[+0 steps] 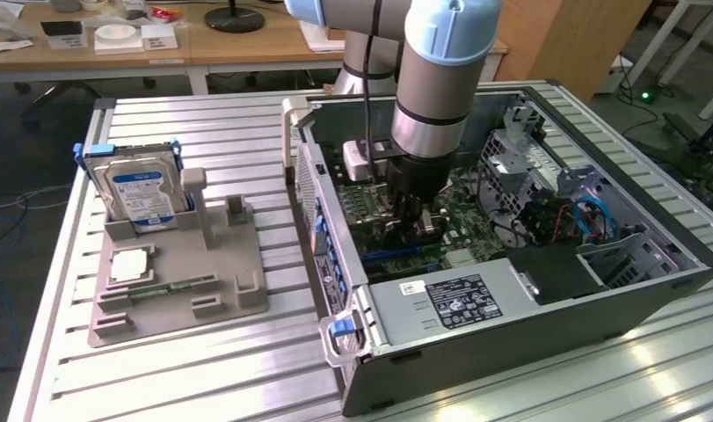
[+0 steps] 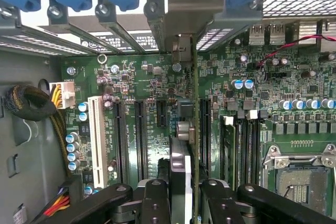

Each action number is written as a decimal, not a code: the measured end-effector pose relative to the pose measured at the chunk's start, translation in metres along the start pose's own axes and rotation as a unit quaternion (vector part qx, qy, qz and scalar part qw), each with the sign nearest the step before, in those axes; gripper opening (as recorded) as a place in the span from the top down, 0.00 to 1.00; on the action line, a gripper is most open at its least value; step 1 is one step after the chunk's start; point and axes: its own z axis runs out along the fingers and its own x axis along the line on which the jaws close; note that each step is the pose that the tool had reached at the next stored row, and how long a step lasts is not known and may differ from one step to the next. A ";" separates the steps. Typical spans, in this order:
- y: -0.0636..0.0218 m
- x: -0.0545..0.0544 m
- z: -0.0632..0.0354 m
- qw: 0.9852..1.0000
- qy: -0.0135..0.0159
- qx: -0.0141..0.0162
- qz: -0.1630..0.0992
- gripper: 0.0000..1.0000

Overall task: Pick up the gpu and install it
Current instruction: 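Insert the gpu into the slot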

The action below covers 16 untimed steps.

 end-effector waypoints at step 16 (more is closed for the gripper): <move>-0.0002 0.000 0.0009 1.000 0.000 0.001 0.000 0.72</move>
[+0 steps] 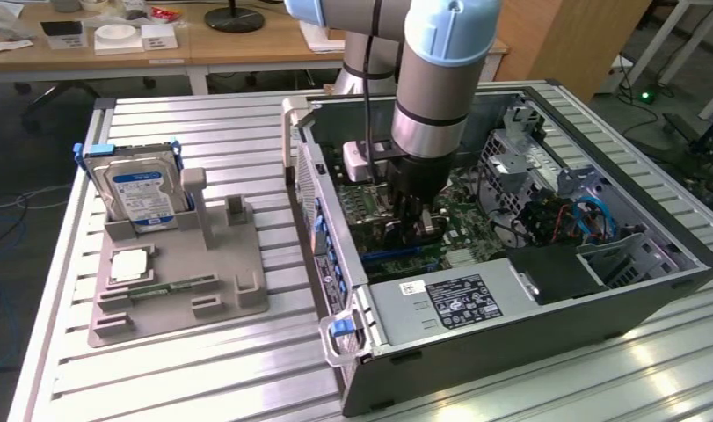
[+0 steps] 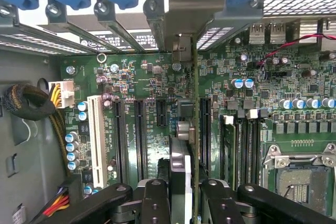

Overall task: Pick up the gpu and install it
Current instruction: 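Insert the gpu into the slot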

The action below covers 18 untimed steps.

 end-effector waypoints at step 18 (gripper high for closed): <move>0.0002 -0.001 0.0026 1.000 0.000 0.000 -0.001 0.72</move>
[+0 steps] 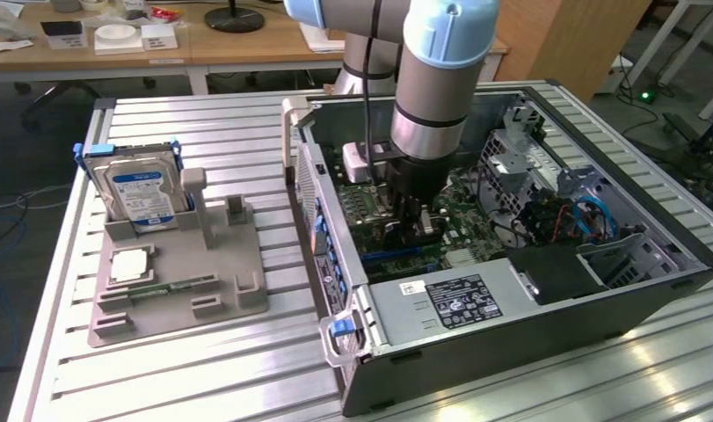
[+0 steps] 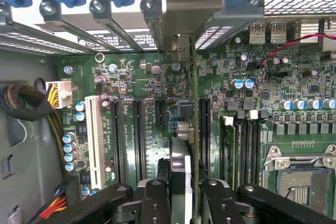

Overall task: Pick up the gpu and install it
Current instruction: 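Insert the gpu into the slot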

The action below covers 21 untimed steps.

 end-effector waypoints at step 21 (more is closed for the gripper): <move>0.0004 0.000 0.0031 1.000 0.000 0.000 0.000 0.72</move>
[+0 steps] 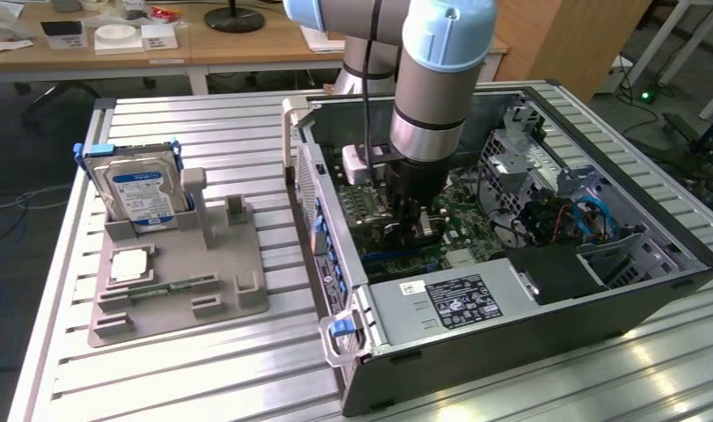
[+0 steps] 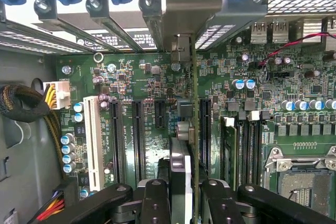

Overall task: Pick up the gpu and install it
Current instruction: 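Insert the gpu into the slot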

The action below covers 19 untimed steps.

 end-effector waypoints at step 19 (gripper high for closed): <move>0.0007 -0.001 -0.0007 1.000 0.000 0.000 0.000 0.72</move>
